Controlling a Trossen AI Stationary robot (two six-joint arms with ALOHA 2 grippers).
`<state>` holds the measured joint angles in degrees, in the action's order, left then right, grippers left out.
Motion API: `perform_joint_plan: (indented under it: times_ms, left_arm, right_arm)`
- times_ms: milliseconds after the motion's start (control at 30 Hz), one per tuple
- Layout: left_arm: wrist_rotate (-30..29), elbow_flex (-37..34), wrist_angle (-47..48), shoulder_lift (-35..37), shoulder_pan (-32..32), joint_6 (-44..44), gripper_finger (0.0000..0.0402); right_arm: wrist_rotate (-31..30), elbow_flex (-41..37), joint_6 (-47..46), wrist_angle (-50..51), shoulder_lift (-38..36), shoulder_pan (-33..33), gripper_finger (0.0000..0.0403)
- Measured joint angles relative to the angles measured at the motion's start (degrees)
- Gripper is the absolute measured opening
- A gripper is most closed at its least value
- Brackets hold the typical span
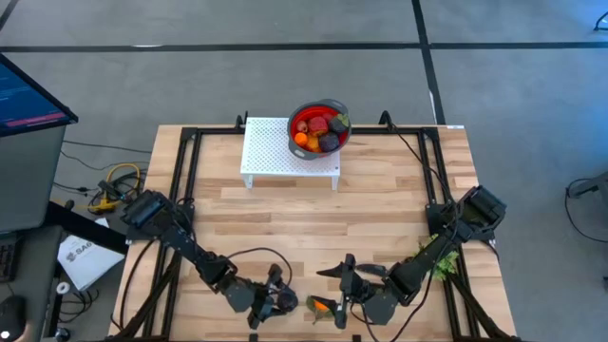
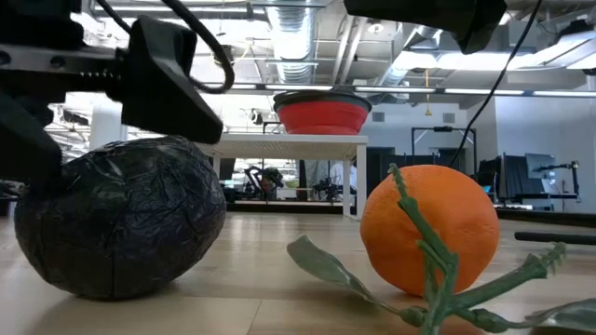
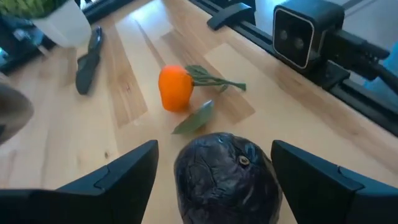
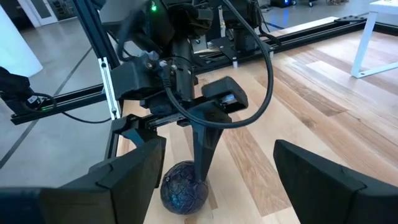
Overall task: Pick & Place Fruit
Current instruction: Put the plum into the red strainer on the shelf
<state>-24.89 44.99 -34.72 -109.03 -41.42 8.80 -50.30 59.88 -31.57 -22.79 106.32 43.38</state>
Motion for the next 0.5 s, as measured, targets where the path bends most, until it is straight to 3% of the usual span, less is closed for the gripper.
perform_joint_plan:
  times_ms: [133, 500]
  left_arm:
    - [3.21, -0.02, -0.09, 0.00, 1.37, -4.57, 0.0306]
    - [3.52, -0.08, -0.09, -2.23, 2.61, -3.11, 0.0299]
  right_arm:
    - [0.00, 0.00, 0.00, -0.02, 0.00, 0.00, 0.0304]
    - [0.00, 0.00, 0.00, -0.02, 0.00, 0.00, 0.0304]
